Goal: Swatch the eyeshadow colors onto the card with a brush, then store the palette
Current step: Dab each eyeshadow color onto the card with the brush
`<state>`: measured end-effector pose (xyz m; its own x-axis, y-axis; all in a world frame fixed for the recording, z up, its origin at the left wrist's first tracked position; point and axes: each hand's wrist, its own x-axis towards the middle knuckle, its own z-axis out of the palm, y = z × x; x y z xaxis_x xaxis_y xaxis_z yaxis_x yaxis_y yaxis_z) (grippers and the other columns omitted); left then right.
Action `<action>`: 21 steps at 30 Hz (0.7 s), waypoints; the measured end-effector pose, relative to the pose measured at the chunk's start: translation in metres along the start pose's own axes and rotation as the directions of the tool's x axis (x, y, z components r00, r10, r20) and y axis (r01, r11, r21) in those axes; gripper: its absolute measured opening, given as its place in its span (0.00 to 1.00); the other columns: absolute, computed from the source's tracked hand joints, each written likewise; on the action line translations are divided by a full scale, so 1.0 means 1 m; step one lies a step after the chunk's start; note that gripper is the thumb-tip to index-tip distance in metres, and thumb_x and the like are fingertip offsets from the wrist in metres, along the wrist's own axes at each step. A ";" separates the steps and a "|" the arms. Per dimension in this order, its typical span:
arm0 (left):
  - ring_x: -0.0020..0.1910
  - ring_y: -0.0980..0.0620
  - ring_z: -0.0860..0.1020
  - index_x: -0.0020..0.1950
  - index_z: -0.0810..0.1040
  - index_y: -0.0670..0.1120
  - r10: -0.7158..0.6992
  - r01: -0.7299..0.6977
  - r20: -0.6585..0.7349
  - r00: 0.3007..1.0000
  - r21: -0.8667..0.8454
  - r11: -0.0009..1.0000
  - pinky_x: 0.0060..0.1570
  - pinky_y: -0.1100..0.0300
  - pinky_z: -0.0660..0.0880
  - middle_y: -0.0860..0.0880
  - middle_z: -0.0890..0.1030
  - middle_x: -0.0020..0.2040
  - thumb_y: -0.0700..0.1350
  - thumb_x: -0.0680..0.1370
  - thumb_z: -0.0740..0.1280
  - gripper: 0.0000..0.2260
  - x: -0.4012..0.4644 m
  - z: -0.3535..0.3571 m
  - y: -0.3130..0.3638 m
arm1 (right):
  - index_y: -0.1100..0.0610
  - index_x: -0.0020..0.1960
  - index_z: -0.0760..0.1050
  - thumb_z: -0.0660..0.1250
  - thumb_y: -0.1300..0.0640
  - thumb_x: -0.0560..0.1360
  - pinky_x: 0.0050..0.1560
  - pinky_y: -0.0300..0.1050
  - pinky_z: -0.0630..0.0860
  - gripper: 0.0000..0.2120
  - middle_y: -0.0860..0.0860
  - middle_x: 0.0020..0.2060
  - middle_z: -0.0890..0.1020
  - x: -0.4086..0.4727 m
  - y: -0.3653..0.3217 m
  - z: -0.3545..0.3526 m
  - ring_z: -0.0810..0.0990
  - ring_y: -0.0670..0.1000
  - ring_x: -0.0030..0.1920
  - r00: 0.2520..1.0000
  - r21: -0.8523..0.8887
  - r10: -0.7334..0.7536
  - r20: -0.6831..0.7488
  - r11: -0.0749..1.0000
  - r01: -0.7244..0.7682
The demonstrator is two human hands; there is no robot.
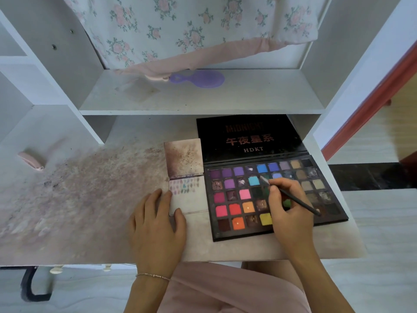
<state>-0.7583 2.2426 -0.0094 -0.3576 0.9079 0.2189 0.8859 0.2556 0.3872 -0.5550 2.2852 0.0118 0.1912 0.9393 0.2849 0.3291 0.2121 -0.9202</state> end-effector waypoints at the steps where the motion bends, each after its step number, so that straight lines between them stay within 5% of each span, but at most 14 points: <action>1: 0.63 0.39 0.72 0.60 0.77 0.42 -0.010 0.010 0.017 1.000 0.008 1.000 0.61 0.43 0.67 0.41 0.77 0.61 0.54 0.72 0.51 0.26 -0.001 0.001 0.002 | 0.43 0.44 0.70 0.61 0.66 0.75 0.39 0.36 0.77 0.17 0.44 0.41 0.77 0.000 0.001 -0.003 0.77 0.40 0.44 1.000 -0.005 0.003 -0.009 1.000 -0.003; 7: 0.70 0.41 0.65 0.65 0.72 0.41 -0.042 0.038 0.082 0.996 0.051 0.998 0.69 0.44 0.57 0.42 0.71 0.68 0.58 0.71 0.48 0.32 -0.004 0.004 0.008 | 0.45 0.45 0.70 0.61 0.67 0.75 0.36 0.27 0.74 0.15 0.38 0.41 0.76 0.003 0.013 -0.024 0.76 0.32 0.45 0.997 -0.087 -0.003 -0.075 0.996 -0.003; 10: 0.71 0.42 0.64 0.67 0.71 0.41 -0.027 0.019 0.107 0.994 0.076 0.997 0.70 0.45 0.56 0.43 0.70 0.70 0.60 0.71 0.47 0.33 -0.004 0.004 0.008 | 0.52 0.48 0.72 0.61 0.68 0.75 0.36 0.23 0.72 0.10 0.43 0.41 0.77 0.009 0.023 -0.038 0.76 0.31 0.45 0.991 -0.170 -0.023 -0.131 0.985 0.000; 14: 0.73 0.44 0.60 0.69 0.67 0.42 -0.018 0.006 0.143 0.990 0.084 0.996 0.71 0.47 0.52 0.45 0.66 0.72 0.62 0.70 0.44 0.36 -0.002 0.004 0.008 | 0.55 0.49 0.72 0.61 0.66 0.75 0.38 0.23 0.71 0.08 0.50 0.44 0.76 0.016 0.033 -0.055 0.76 0.38 0.43 0.976 -0.245 -0.041 -0.213 0.969 -0.013; 21: 0.74 0.46 0.58 0.71 0.66 0.43 -0.034 0.018 0.147 0.989 0.106 0.994 0.72 0.48 0.50 0.46 0.65 0.73 0.63 0.69 0.43 0.38 -0.002 0.003 0.011 | 0.54 0.51 0.70 0.62 0.62 0.76 0.36 0.30 0.70 0.06 0.42 0.40 0.74 0.018 0.037 -0.060 0.75 0.38 0.40 0.930 -0.227 0.067 -0.361 0.961 -0.157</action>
<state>-0.7467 2.2449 -0.0086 -0.3403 0.9376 0.0718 0.9056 0.3062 0.2936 -0.4838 2.2939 -0.0013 0.5336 0.7907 0.3002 0.4961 -0.0052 -0.8682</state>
